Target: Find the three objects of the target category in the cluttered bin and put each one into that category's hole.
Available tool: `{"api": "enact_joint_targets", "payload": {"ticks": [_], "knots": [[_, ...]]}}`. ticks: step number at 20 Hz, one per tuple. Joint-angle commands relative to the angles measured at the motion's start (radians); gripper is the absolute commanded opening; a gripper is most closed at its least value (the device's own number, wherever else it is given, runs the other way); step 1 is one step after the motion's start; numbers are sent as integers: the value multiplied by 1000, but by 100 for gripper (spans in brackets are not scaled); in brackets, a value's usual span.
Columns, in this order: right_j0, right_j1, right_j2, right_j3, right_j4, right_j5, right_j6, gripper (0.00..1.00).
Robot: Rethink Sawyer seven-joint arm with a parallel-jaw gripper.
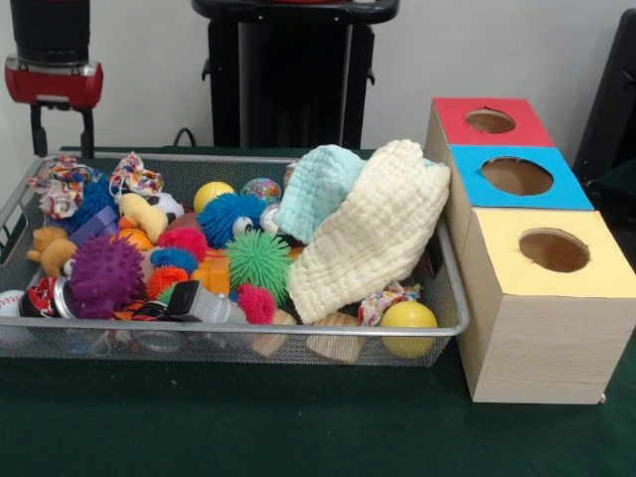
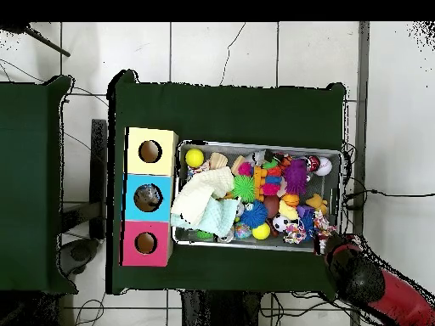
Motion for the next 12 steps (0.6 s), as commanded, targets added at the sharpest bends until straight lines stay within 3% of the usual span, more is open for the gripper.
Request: {"api": "enact_joint_targets", "payload": {"ticks": [1, 7, 12], "knots": [[69, -103, -37, 38, 50, 137, 178, 100], [54, -52, -20, 37, 44, 86, 175, 100], [31, 64, -10, -7, -8, -32, 163, 100]]}}
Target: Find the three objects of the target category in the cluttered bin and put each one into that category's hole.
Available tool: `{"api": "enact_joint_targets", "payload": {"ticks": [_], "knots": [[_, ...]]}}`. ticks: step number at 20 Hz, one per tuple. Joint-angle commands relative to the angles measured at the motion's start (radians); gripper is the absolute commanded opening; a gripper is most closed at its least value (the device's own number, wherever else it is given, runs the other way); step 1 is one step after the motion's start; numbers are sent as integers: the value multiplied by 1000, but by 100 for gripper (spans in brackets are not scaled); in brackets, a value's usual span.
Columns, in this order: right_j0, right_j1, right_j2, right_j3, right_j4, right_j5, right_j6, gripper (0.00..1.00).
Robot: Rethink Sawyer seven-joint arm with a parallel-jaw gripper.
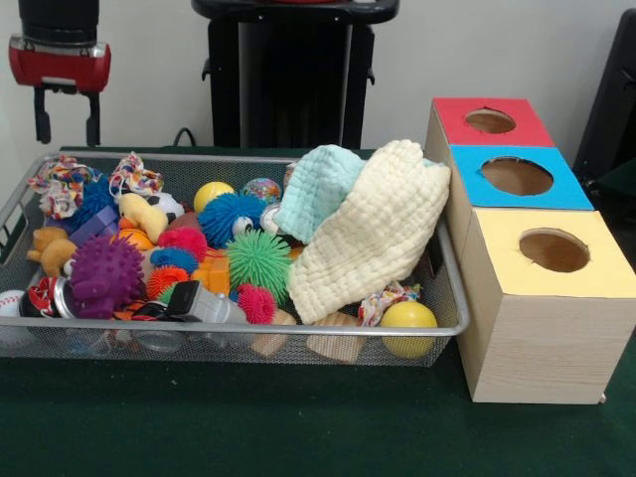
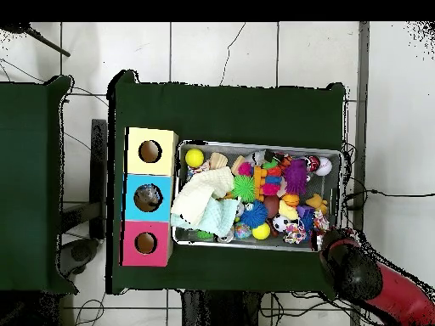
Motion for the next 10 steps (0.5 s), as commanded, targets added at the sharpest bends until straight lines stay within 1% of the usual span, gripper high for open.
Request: {"api": "enact_joint_targets", "payload": {"ticks": [1, 4, 7, 10], "knots": [[-19, 136, -8, -29, -31, -72, 164, 100], [-23, 187, -16, -51, -44, -123, 167, 100], [-36, 252, -12, -75, -65, -195, 159, 100], [-35, 286, -18, -94, -69, -219, 153, 100]]}}
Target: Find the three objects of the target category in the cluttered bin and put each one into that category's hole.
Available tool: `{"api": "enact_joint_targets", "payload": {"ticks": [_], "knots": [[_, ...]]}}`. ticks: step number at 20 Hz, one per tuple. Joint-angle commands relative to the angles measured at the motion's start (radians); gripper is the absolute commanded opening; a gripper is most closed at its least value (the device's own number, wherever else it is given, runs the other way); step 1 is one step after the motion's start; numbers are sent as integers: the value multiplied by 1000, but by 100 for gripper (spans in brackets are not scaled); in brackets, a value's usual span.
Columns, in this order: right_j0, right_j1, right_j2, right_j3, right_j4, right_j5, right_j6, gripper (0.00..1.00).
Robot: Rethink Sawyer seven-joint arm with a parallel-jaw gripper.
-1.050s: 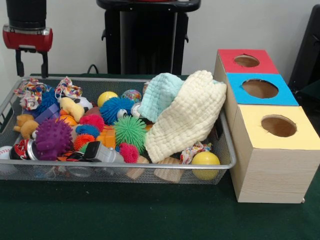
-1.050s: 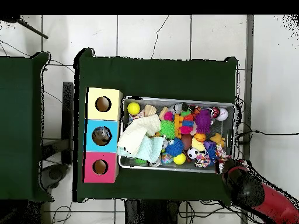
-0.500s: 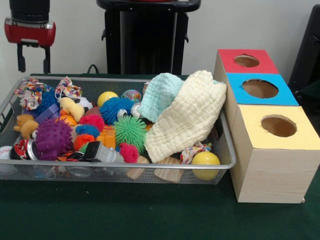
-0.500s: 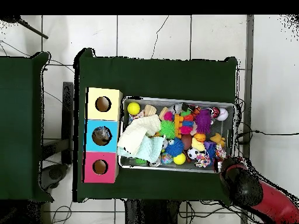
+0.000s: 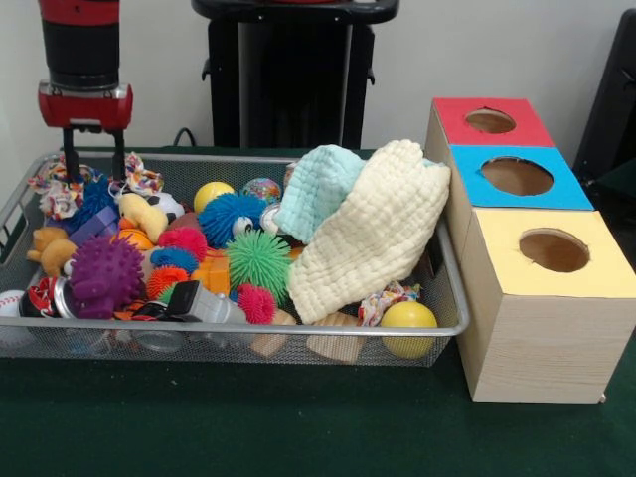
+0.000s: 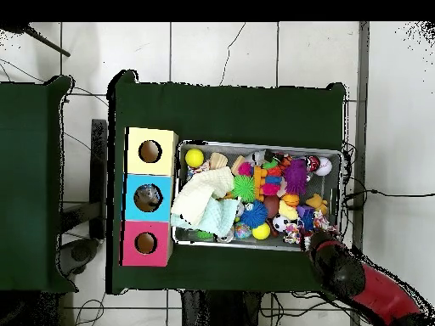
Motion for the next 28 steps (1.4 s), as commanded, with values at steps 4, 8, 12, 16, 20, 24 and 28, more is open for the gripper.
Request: {"api": "enact_joint_targets", "payload": {"ticks": [4, 8, 12, 16, 20, 24, 28], "knots": [[56, 158, -100, -161, -97, -93, 106, 100], [86, 176, -145, -225, -152, -113, 63, 100], [111, 202, -167, -282, -198, -141, 58, 100], [71, 214, -108, -300, -224, -137, 65, 100], [-140, 250, 147, -272, -263, -139, 72, 100], [-253, 300, 306, -276, -299, -140, 74, 100], [-277, 346, 346, -308, -318, -134, 73, 100]]}}
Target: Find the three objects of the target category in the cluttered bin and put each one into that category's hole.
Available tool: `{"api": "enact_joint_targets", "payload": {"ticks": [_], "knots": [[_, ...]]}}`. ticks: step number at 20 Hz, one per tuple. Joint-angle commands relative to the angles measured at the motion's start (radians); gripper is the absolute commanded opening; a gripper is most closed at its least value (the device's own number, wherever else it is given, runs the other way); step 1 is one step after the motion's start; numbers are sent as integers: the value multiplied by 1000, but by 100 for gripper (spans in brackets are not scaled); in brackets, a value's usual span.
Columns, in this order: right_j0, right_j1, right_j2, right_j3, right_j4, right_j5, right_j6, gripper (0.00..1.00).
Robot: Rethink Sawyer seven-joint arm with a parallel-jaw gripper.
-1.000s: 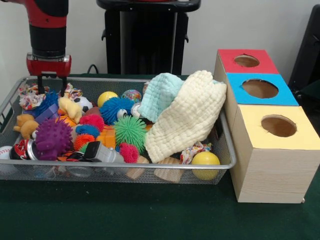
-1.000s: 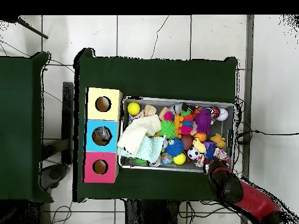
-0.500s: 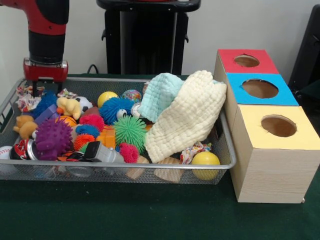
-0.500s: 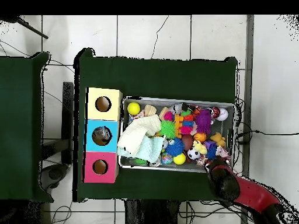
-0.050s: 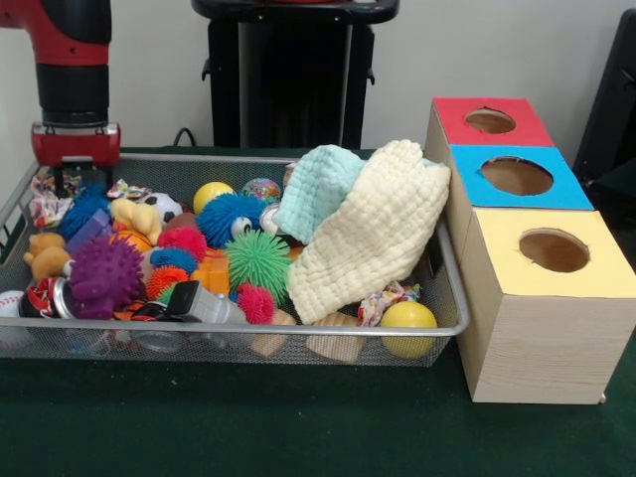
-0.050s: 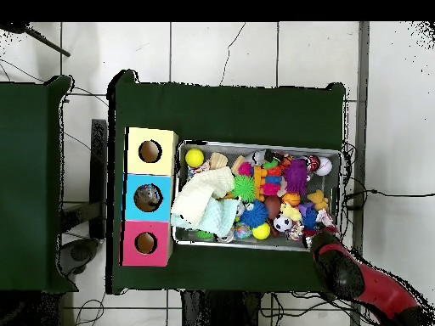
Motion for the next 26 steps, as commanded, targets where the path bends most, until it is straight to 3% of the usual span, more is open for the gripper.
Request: {"api": "enact_joint_targets", "payload": {"ticks": [1, 4, 10, 11, 16, 19, 21, 26], "knots": [[-85, 208, 193, -244, -70, -39, 70, 100], [-80, 241, 183, -274, -98, -60, 74, 100], [-86, 246, 159, -259, -157, -122, 97, 100], [-81, 247, 146, -257, -157, -141, 118, 0], [-88, 248, 170, -250, -191, -133, 97, 0], [-45, 206, 148, -225, -155, -120, 111, 0], [-25, 158, 153, -176, -89, -90, 150, 0], [-50, 45, 285, 16, 132, 19, 282, 0]]}}
